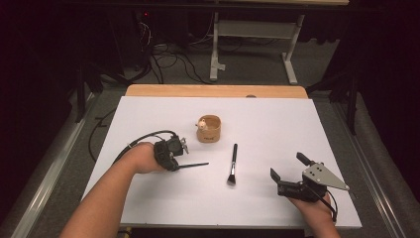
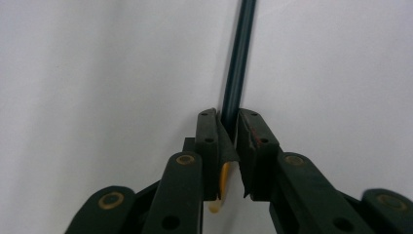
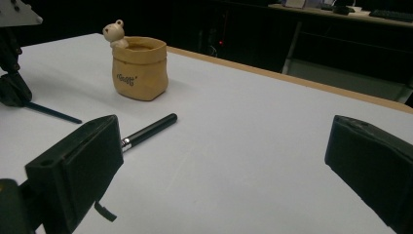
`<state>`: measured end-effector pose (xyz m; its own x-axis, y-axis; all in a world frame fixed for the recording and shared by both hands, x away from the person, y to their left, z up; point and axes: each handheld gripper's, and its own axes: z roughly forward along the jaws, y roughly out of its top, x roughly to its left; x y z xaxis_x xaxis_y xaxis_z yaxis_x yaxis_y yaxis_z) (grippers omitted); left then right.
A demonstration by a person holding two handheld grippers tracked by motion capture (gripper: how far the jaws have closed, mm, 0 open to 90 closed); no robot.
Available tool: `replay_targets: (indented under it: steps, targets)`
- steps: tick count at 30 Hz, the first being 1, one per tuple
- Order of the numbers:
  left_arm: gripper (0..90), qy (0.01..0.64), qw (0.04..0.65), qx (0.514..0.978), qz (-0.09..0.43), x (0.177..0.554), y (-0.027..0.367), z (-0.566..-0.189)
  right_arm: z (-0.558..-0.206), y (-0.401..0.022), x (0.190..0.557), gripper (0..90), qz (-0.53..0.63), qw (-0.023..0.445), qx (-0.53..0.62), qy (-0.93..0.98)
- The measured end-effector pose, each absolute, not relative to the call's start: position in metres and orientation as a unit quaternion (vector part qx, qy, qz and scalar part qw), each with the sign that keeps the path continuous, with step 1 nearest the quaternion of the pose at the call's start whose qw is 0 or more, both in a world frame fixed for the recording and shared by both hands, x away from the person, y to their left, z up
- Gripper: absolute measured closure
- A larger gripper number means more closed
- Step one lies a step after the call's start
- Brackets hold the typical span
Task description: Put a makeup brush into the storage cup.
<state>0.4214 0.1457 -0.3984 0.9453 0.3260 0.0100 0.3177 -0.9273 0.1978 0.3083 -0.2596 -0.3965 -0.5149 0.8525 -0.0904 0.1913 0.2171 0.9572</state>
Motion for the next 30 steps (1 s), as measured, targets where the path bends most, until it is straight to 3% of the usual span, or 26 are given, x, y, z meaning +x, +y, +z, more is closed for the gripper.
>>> replay_targets:
  steps: [11, 30]
  targets:
    - [80.8, 0.161, 0.071, 0.984, 0.03, 0.4205, 0.1377, -0.3978, -0.3969, -0.2575, 0.3086, 1.9, 0.507, 0.326, 0.365, 0.71]
    - [83.0, 0.151, 0.081, 0.985, 0.027, 0.4206, 0.1411, -0.3975, -0.3963, -0.2594, 0.3081, 1.9, 0.506, 0.328, 0.367, 0.709]
